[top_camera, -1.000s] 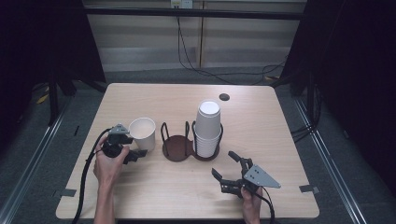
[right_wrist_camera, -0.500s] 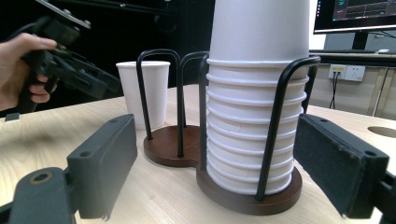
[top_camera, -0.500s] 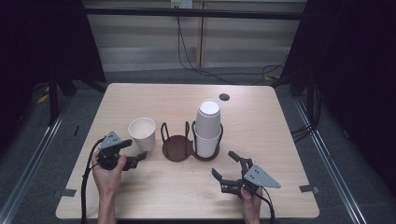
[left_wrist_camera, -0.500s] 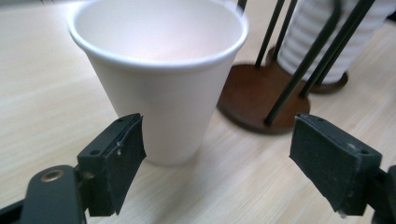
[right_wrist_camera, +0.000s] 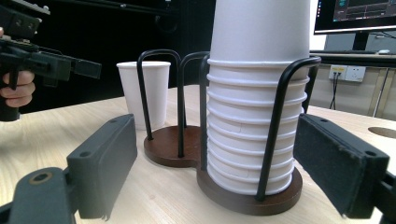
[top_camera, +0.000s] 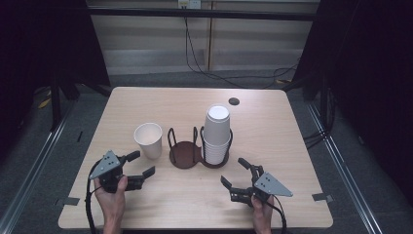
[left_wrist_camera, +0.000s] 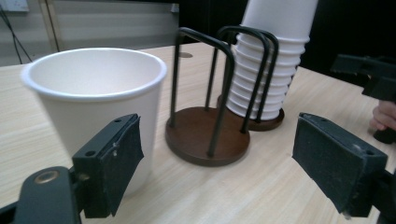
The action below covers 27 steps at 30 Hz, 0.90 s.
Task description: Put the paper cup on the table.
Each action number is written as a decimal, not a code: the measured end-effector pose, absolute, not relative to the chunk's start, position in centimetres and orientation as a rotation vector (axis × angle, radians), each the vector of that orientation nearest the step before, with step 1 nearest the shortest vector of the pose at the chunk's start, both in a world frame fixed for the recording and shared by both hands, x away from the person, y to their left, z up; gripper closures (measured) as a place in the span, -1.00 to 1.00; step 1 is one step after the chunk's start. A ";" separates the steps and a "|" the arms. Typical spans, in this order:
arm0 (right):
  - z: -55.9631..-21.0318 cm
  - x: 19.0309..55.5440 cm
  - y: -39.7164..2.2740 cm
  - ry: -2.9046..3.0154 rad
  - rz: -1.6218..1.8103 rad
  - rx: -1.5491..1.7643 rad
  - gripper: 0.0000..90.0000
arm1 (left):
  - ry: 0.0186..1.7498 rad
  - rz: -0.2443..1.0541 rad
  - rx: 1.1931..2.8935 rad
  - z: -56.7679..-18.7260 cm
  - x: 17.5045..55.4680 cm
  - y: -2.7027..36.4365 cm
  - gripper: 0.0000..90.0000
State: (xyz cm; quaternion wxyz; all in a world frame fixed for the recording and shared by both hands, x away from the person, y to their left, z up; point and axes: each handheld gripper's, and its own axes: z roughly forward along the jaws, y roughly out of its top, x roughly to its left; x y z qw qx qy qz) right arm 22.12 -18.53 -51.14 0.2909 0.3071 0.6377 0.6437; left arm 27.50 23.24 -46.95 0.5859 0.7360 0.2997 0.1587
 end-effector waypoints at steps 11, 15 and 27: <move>-51.1 22.1 -18.5 1.700 1.716 0.817 -0.70 | 0.645 0.367 1.666 -49.0 25.5 20.1 -0.65; -51.1 22.1 -18.5 1.700 1.717 0.819 -0.70 | 0.622 0.364 1.680 -49.2 24.9 18.9 -0.65; -51.1 22.1 -18.5 1.699 1.716 0.821 -0.71 | 0.587 0.481 1.593 -50.7 23.6 17.3 -0.64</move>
